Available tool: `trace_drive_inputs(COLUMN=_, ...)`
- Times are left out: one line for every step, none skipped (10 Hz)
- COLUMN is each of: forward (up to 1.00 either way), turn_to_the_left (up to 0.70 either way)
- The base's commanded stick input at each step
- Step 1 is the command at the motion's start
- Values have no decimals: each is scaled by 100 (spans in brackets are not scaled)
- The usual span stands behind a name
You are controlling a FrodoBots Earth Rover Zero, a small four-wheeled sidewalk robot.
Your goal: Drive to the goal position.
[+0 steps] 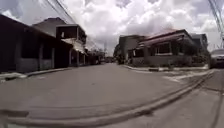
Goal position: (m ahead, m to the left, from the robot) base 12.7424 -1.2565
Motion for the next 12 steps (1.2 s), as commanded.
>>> trace_drive_inputs(forward=100, turn_to_the_left=0)
trace_drive_inputs(forward=100, turn_to_the_left=0)
trace_drive_inputs(forward=100, turn_to_the_left=0)
trace_drive_inputs(forward=100, turn_to_the_left=0)
trace_drive_inputs(forward=100, turn_to_the_left=0)
trace_drive_inputs(forward=100, turn_to_the_left=0)
trace_drive_inputs(forward=100, turn_to_the_left=0)
trace_drive_inputs(forward=100, turn_to_the_left=0)
trace_drive_inputs(forward=100, turn_to_the_left=0)
trace_drive_inputs(forward=100, turn_to_the_left=0)
trace_drive_inputs(forward=100, turn_to_the_left=0)
trace_drive_inputs(forward=100, turn_to_the_left=0)
